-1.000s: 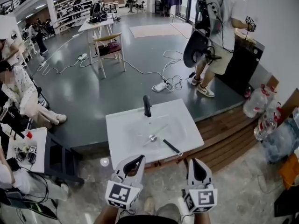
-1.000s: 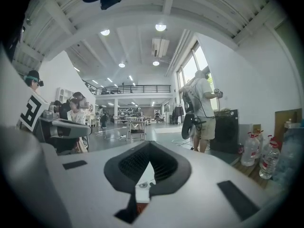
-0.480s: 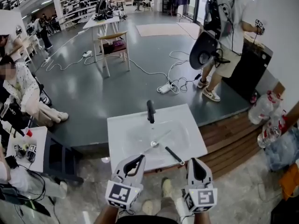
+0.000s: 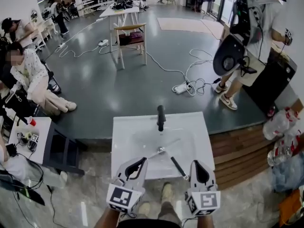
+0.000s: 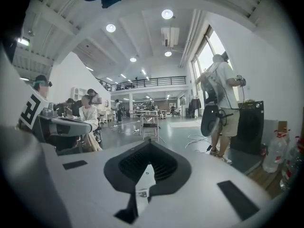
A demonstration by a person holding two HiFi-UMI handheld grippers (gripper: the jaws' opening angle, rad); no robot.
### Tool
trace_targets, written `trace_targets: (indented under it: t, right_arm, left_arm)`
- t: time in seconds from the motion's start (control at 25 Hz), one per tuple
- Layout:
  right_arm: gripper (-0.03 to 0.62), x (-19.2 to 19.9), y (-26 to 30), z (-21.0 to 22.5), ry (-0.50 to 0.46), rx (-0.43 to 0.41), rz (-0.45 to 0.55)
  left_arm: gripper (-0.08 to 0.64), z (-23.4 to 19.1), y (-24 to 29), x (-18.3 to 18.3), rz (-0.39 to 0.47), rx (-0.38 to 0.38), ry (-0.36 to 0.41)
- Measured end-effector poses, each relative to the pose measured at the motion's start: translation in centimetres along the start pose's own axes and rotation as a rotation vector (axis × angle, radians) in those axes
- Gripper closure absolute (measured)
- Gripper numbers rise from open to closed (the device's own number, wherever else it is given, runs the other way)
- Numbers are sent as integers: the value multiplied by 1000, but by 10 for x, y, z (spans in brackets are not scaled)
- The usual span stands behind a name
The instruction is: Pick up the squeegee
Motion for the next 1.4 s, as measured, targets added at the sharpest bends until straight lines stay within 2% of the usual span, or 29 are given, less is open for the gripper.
trace_targets:
  t: [0.2,0.44,0.68,1.08,1.4]
  right_arm:
    - [594,9,36,4,-5,-81,-25]
    - [594,39,73,-1,1,-177,-79]
    - [594,73,105,-8,0,-244,-133]
    - [593,131,144,-16,0,-347,-235]
    - [591,171,166,-30,-38,-450,-368]
  left_arm:
    - [558,-15,16,7,-39,-85,-47]
    - [558,-35,31,28,-68,-178,-89]
    - [558,-51,52,53,-100,-208,-122]
    - [558,-74,77,104,-159,-282,-219]
    - [558,-87,87,128,-188,-328,-269]
Point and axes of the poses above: the fingertips, and each gripper's own axes: y forward along the fingers, z to its right, x out of its underside, the point moved 2 cm from there along -y, backward along the fingers, and after that the axes turned 14 degrees about -y, right-handed, at the moved point
